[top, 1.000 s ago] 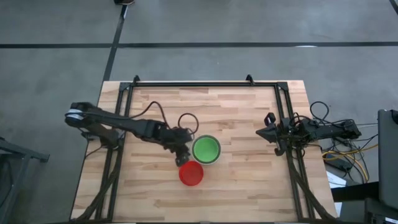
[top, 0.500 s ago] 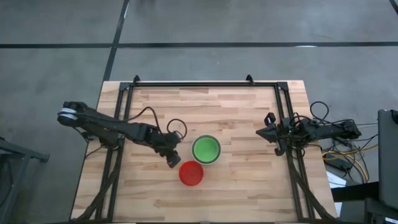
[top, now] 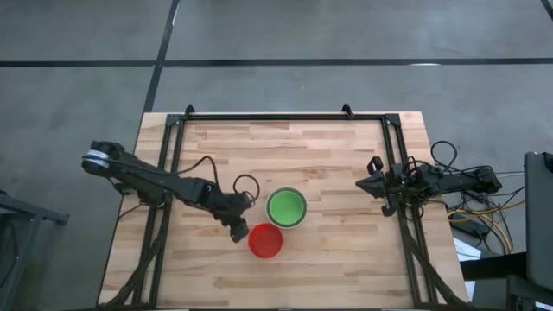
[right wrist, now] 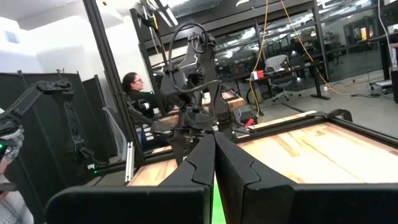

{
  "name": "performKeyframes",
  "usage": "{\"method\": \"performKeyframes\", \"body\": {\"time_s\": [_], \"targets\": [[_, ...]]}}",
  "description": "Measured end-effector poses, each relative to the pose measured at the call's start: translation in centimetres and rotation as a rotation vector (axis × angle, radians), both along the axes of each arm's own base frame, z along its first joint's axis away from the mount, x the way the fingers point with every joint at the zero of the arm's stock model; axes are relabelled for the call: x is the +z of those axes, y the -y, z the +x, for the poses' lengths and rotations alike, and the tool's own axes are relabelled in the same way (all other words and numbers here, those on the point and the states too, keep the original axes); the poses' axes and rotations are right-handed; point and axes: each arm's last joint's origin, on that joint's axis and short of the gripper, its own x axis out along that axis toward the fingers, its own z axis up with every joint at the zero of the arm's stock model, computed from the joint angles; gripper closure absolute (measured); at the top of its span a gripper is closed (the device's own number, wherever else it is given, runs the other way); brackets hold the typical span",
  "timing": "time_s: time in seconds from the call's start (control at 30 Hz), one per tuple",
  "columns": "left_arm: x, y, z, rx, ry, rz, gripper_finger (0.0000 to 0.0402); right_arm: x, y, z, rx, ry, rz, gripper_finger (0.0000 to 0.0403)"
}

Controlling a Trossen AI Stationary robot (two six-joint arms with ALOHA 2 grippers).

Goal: Nest bowls inside each other
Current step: Stack the red bowl on the green bowl

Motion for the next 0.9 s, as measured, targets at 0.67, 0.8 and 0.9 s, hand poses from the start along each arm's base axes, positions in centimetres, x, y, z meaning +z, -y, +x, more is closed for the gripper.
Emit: {"method": "performKeyframes", "body": {"time_s": [0.67, 0.8, 0.9], "targets": [[-2.9, 1.1, 1.8, 0.009, -0.067, -0.087, 0.0277, 0.0, 0.0, 0.0, 0.000, -0.001, 0.000, 0.0394], [-3.4, 1.2, 2.1, 0.015, -0.081, -0.091, 0.0277, 0.0, 0.0, 0.0, 0.000, -0.001, 0.000, 0.0394], [-3.8, 1.3, 2.4, 0.016, -0.093, -0.089, 0.0277, 0.0, 0.0, 0.0, 0.000, -0.001, 0.000, 0.0394]]}}
